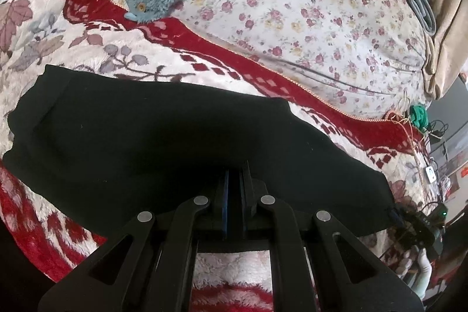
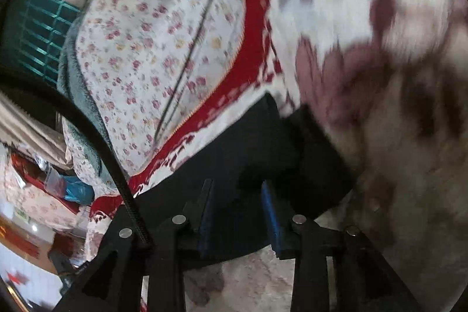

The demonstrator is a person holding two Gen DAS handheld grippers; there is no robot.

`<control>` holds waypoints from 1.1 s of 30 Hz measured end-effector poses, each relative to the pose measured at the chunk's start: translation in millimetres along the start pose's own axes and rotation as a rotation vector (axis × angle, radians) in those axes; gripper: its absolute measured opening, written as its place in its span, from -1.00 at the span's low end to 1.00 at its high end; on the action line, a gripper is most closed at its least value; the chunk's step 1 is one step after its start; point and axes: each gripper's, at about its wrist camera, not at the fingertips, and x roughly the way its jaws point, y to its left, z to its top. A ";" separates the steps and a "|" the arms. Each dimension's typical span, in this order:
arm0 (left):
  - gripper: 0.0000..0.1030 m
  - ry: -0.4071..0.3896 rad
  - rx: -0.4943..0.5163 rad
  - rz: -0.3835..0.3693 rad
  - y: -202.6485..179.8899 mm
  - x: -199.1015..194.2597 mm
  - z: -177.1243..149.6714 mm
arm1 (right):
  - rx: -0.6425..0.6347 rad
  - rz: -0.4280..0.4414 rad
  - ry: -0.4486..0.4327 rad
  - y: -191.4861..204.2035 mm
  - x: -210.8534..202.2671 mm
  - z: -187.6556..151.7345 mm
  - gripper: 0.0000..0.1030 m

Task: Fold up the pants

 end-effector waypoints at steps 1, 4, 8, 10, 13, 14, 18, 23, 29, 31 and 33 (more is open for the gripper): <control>-0.90 0.001 -0.002 0.001 0.0 0.4 0.5 | 0.014 0.007 -0.001 -1.6 3.3 0.4 -0.39; -0.90 0.005 -0.012 0.000 0.1 2.8 1.6 | 0.068 0.012 -0.010 -10.3 17.6 4.2 -0.39; -0.90 0.011 -0.037 -0.008 2.3 6.0 4.8 | 0.090 0.070 -0.053 -14.3 24.8 5.4 -0.89; -0.90 0.012 -0.040 -0.015 2.6 4.8 5.9 | 0.063 0.099 -0.079 -8.4 18.0 3.5 -0.91; -0.90 -0.001 -0.028 -0.032 0.1 -3.6 6.6 | -0.008 0.111 -0.110 5.8 0.3 1.9 -0.92; -0.90 -0.009 -0.021 -0.040 -1.6 -8.5 6.3 | -0.027 0.116 -0.120 10.5 -7.3 1.6 -0.92; -0.90 -0.049 0.024 -0.056 -9.3 -30.1 0.9 | -0.060 0.121 -0.148 16.3 -32.4 0.4 -0.92; -0.90 -0.027 0.045 -0.063 -6.7 -36.2 -15.7 | -0.031 0.065 -0.153 0.2 -44.5 -1.4 -0.92; -0.90 0.033 -0.013 -0.041 15.3 -16.7 -33.4 | -0.165 -0.222 -0.051 5.4 -11.1 -7.6 -0.90; -0.90 0.016 -0.039 -0.041 25.1 -20.7 -33.5 | -0.181 -0.251 -0.041 9.0 -8.2 -9.3 -0.85; -0.90 0.000 -0.063 -0.048 34.6 -29.1 -30.4 | -0.182 -0.266 -0.066 11.1 -15.4 -9.2 -0.64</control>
